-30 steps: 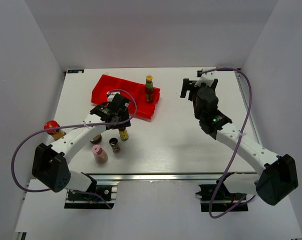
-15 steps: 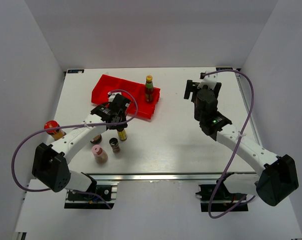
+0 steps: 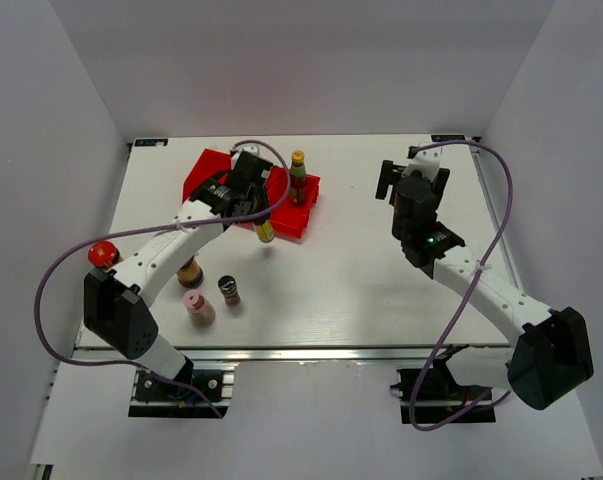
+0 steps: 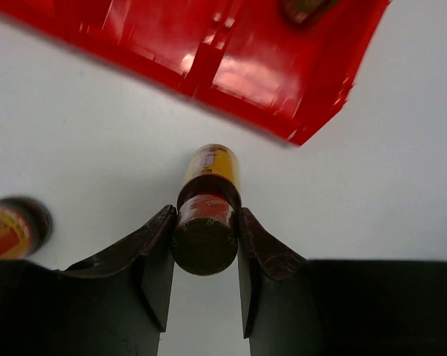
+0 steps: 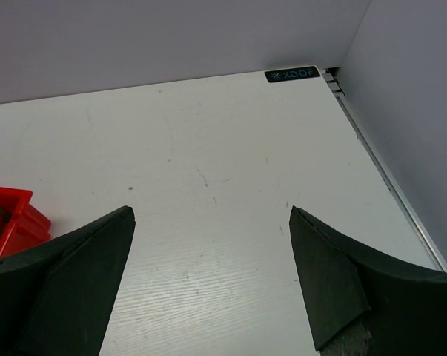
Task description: Organize the condiment bottles
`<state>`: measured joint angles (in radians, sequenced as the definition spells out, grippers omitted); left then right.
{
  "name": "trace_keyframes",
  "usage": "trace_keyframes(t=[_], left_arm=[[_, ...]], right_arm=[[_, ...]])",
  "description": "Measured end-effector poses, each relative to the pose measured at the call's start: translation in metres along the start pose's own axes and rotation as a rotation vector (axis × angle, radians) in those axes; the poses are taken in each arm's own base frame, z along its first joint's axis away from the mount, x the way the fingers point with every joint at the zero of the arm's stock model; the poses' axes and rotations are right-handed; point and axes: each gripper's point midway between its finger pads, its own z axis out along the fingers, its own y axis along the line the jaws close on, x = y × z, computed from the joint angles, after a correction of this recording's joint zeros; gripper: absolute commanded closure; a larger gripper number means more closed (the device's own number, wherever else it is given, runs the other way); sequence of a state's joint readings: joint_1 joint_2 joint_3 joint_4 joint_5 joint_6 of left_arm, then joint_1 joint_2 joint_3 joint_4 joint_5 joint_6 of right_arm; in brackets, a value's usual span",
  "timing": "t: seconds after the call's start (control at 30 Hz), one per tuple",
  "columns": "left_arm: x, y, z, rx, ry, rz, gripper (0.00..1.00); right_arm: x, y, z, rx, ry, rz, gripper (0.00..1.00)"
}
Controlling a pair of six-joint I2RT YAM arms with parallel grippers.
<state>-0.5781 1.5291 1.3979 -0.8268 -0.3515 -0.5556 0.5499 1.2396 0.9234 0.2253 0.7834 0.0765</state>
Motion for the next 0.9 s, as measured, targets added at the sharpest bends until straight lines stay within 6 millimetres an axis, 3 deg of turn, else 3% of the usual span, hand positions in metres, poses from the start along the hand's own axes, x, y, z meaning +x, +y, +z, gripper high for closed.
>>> trace_keyframes(t=[0.13,0.3,0.63,0.9], left_arm=[[-0.045,-0.027,0.003,0.048,-0.088,0.007,0.91],[-0.071,-0.049,0.023,0.058,-0.112,0.056,0.91],[-0.076,-0.076,0.079,0.055,-0.079,0.14,0.91],[-0.076,-0.084,0.099,0.041,-0.056,0.167,0.89]], right_arm=[[0.016,-0.015,0.005,0.039,0.035,0.004,0.11],[0.03,-0.034,0.007,0.075,0.073,0.02,0.11],[0.03,-0.05,0.008,0.088,0.079,0.064,0.11],[0.034,-0.053,0.009,0.092,0.094,0.058,0.11]])
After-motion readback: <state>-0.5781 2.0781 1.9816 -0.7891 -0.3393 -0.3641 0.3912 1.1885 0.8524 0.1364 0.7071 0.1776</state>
